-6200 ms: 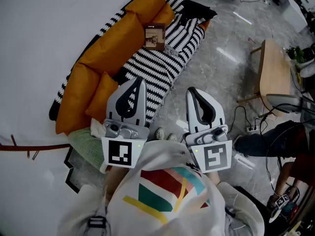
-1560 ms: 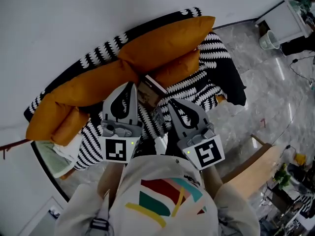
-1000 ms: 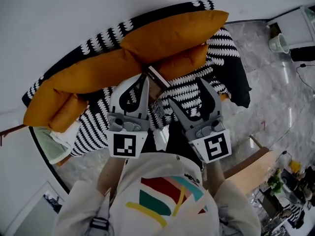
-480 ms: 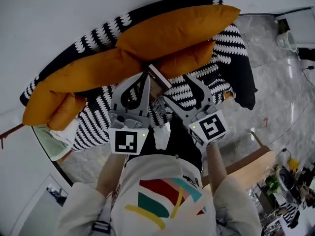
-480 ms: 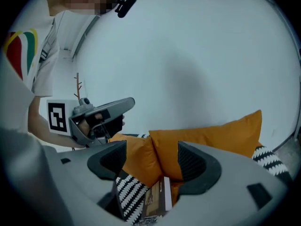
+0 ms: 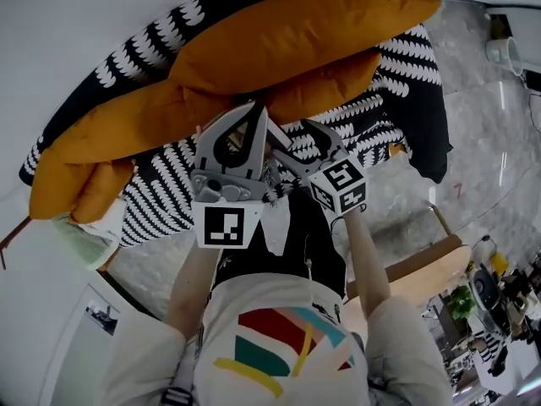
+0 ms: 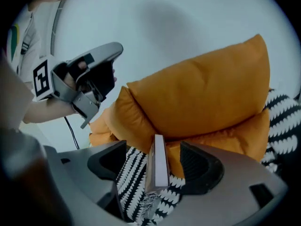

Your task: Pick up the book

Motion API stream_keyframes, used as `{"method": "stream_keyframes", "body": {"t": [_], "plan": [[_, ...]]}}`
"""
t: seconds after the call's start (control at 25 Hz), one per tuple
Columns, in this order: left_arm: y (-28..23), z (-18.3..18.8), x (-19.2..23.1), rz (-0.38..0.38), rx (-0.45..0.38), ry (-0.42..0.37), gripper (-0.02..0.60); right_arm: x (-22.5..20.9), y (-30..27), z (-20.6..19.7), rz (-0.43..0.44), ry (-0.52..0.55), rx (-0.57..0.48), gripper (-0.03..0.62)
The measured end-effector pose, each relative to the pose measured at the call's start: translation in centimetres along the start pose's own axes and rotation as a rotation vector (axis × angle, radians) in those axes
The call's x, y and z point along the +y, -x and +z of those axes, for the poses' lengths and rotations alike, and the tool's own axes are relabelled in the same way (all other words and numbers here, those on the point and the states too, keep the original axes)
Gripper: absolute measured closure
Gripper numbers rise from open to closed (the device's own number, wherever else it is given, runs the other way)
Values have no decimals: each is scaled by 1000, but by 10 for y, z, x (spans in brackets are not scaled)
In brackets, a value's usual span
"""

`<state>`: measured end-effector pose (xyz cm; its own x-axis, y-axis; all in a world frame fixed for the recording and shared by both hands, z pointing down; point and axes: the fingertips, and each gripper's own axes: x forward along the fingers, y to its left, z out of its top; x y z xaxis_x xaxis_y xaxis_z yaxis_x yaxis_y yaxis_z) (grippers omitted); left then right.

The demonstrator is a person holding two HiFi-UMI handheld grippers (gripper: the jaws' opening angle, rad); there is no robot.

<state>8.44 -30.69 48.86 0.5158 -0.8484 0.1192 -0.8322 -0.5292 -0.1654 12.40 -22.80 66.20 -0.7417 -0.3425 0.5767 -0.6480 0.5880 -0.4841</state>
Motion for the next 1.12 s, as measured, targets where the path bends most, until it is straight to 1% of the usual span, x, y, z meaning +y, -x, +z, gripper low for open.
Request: {"method": "stream_keyframes", "body": {"t": [0.08,0.16,0.24,0.36,0.44,0.6,0.68,0.76,0.84,0.88,0.92,0.96,1.04,1.12], "plan": [[-5,-8,3,12,0,12,577,-9,-19,-26,43,-60,51,249],[-2,-17,7,24,21,23,577,-11,-32,-56,66,-110,119,247],[2,-26,12,28,41,22,577,-12,-44,-78,73,-118,182,247],[6,-44,19,27,70,14,577,-12,-62,-92,82,-139,226,247],[11,-56,19,28,98,31,577,-5,-71,-96,100,-155,236,249],[17,-63,9,9,122,53,577,9,-87,-102,131,-128,264,249],[17,-64,3,-9,121,52,577,7,-100,-106,111,-140,269,249],[18,-64,-2,-23,123,51,577,-3,-109,-112,50,-193,263,249],[19,-64,-5,-24,123,57,577,-16,-112,-120,-14,-253,290,251],[19,-63,-5,-23,123,58,577,-19,-112,-123,-26,-269,312,271],[20,-62,-4,-21,122,56,577,-19,-111,-124,-19,-269,329,373],[21,-62,-3,-19,122,53,577,-16,-109,-123,-3,-254,338,410],[25,-61,1,-9,123,45,577,-9,-106,-120,20,-201,347,430],[32,-59,6,9,125,47,577,-1,-101,-120,20,-175,355,433]]}}
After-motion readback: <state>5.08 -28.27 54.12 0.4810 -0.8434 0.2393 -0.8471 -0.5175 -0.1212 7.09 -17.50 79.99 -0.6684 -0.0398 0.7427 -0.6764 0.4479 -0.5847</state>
